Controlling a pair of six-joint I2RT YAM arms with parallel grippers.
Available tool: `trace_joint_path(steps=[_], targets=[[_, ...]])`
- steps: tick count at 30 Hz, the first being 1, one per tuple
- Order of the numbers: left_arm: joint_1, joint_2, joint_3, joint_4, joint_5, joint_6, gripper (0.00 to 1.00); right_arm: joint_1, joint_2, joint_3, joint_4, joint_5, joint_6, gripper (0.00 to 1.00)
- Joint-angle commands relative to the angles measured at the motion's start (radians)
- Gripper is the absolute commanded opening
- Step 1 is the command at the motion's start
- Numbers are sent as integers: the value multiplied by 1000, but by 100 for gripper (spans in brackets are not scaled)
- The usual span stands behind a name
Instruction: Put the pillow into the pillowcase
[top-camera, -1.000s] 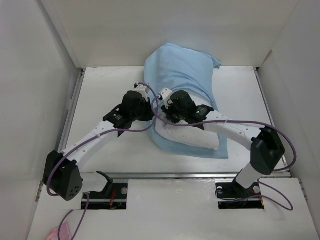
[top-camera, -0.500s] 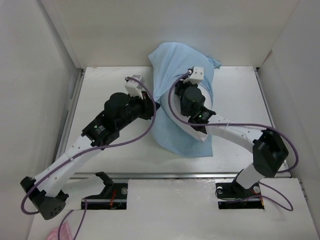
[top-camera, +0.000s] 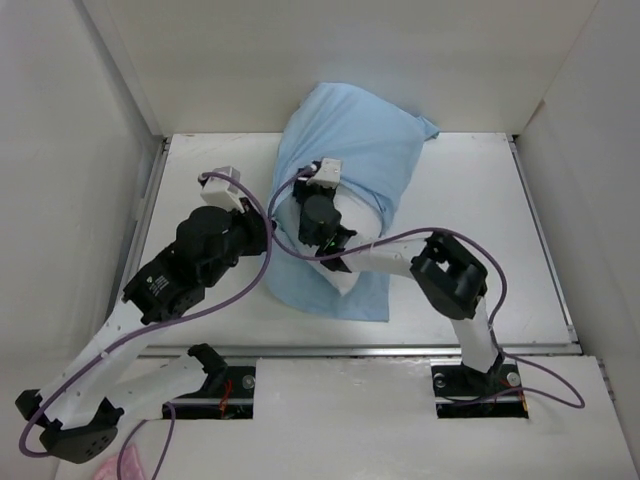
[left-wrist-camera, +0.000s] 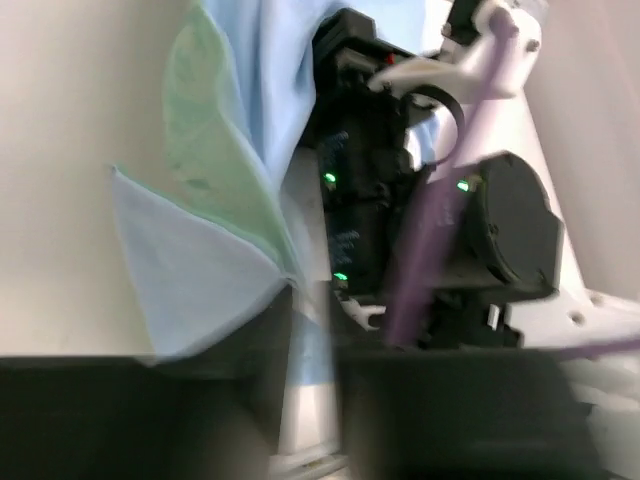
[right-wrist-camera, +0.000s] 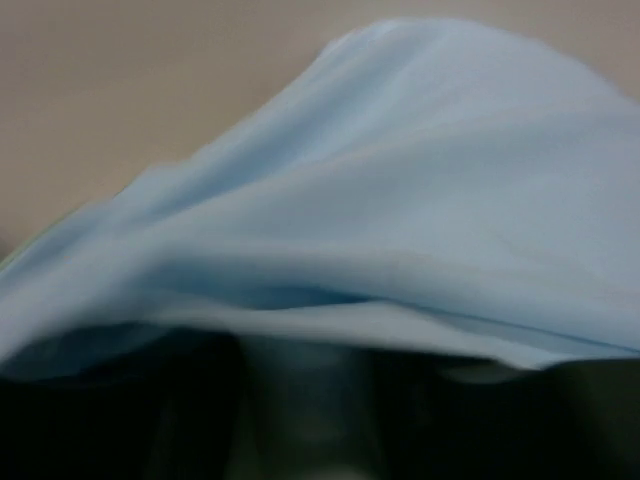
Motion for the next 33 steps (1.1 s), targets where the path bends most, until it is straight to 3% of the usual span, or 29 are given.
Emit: trace_joint_path(steps=[1,2,3,4,5,6,10,12,14,16,17,19,24,29,30,33], targets=[[-22,-72,91,-57,-198,-129,26,-22,-89,-21,-241,-187,-1,63],[-22,-60,91,-84,-237,-183,51,-22,-138,-44,-313,-302,91,76],[-22,-60,105,-116,-266,-199,70,-22,-184,-69,-387,-593,120,88],[-22,-49,105,-117,-286,-199,100,-22,-262,-78,-489,-724,136,93],[-22,-49,105,-117,-312,-199,100,-22,-296,-78,-532,-836,147,95],[-22,-40,105,-117,-323,-199,100,-22,-325,-92,-571,-1088,125,100],[-22,-5,93,-108,-372,-210,100,-22,-407,-44,-886,-1433,50,100],[-22,18,74,-98,-350,-180,100,-22,-466,-67,-992,-1487,13,100],[-22,69,63,-42,-294,-93,100,-22,-525,-137,-1035,-1424,28,100],[-22,138,54,6,-108,9,100,-22,-627,-184,-1070,-1284,89,100],[-22,165,42,53,-36,53,100,-41,-664,-230,-1087,-1129,120,100],[-49,234,33,70,102,133,100,-91,-762,-274,-1147,-1038,221,100],[-212,561,151,-72,-25,121,100,-422,-898,-492,-1172,-1101,367,100],[-240,797,270,-161,-153,91,100,-492,-904,-633,-1112,-1112,368,100],[-240,863,283,-161,-153,100,93,-504,-890,-649,-1094,-1112,368,100],[-194,942,321,-152,-162,100,42,-504,-794,-683,-953,-1199,358,99]])
